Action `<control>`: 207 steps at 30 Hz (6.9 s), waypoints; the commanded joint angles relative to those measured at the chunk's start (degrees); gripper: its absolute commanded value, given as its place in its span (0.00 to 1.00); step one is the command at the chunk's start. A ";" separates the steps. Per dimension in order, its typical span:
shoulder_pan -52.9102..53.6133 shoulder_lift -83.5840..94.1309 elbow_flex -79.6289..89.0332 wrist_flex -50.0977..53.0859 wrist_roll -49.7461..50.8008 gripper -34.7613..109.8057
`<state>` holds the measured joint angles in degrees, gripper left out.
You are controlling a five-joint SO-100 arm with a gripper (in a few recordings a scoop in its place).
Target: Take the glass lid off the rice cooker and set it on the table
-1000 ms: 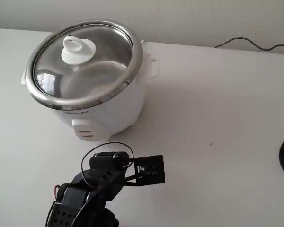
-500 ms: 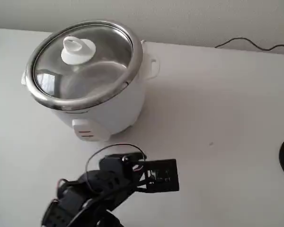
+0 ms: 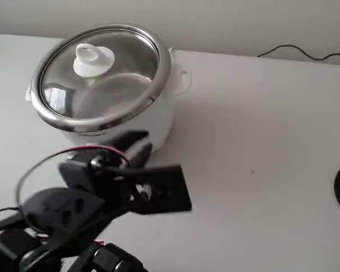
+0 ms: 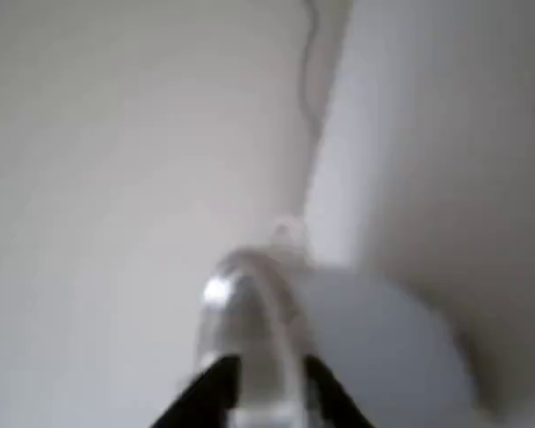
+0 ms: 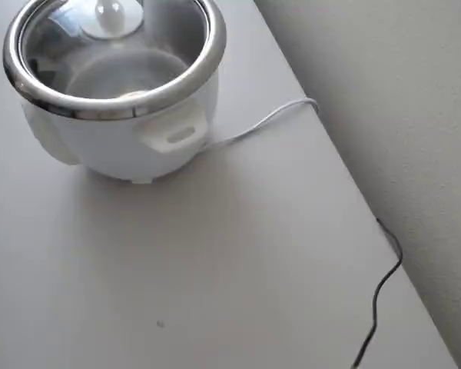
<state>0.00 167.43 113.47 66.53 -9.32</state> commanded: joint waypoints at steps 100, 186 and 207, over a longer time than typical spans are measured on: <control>15.21 -27.60 -23.03 -42.28 -3.87 0.24; 22.06 -65.04 25.75 -105.03 -6.33 0.58; 23.29 -68.99 8.96 -65.48 5.71 0.64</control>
<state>21.80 97.38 138.16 -17.23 -9.67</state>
